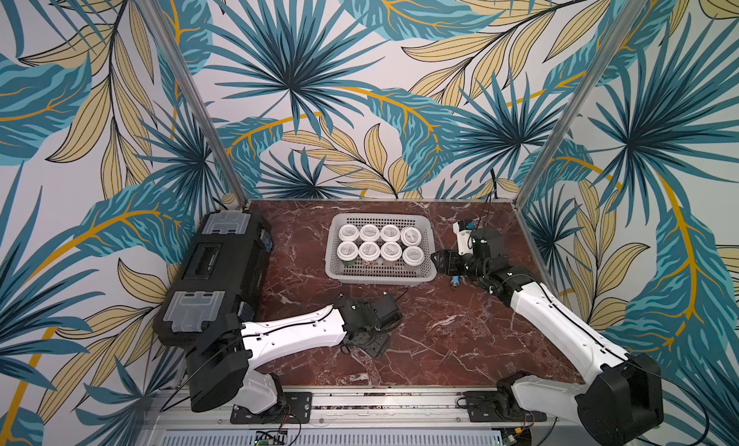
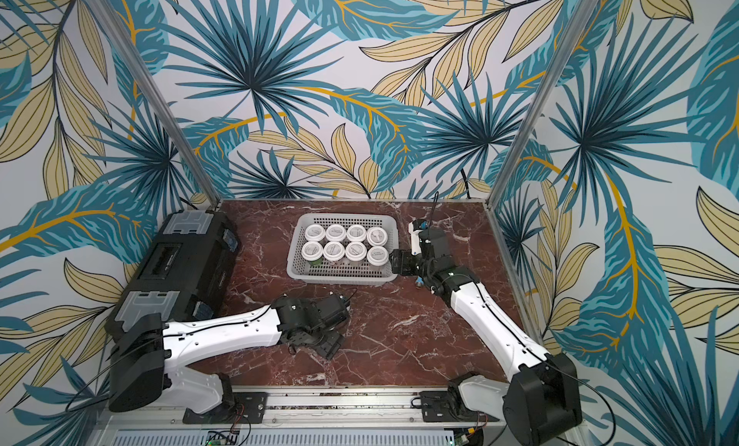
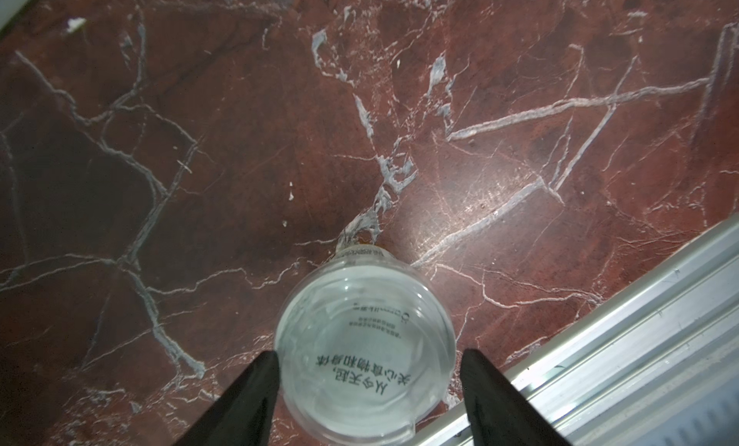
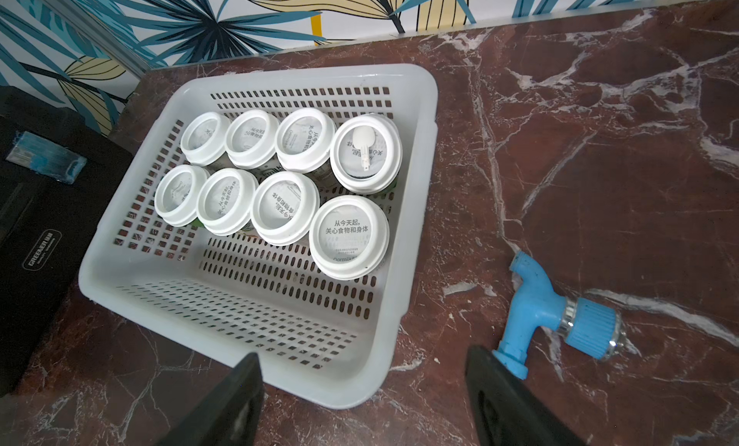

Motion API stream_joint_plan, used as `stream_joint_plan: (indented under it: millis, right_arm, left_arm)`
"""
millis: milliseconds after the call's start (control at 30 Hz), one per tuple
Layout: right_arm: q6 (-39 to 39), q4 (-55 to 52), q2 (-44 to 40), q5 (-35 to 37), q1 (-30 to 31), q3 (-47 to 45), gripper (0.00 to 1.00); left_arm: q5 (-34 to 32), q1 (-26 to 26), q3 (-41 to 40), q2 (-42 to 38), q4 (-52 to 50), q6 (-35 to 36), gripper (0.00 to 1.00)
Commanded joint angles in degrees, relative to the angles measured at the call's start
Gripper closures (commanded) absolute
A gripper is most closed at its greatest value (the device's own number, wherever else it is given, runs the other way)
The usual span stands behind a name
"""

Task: Put the yogurt in the basket
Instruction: Pick up the yogurt from the center of the board.

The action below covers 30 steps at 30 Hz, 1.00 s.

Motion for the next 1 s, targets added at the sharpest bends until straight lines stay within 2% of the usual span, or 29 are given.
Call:
stream_joint_plan:
  millis: [0,100,267,733,967]
  right_arm:
    - [0.40,0.63,0.77,-0.77,-0.09,-0.88,0.18]
    - [0.41,0.59,0.86,-0.90,-0.07,-0.84,0.18]
    - [0.39,0.59,0.88,-0.91,-0.07,-0.85,0.19]
    - [0.24,0.59,1.13,-0.93,-0.07,-0.76,0.19]
    - [0.25,0.58,1.18,-0.88,-0.08,-0.76,0.19]
  left_arm:
    - [0.31,0.12,-1.89,0.49,1.14,-0.23,0.25]
    - [0.32,0.19,-2.17,0.59,1.36,-0.37,0.26]
    - [-0.28,0.17,-2.23,0.68,0.87,-0.35,0.34]
    - [-0.77,0.20,-0.97,-0.19,-1.08,0.15,0.38]
    - [-3.48,0.34,2.51,-1.05,-4.78,1.20,0.40]
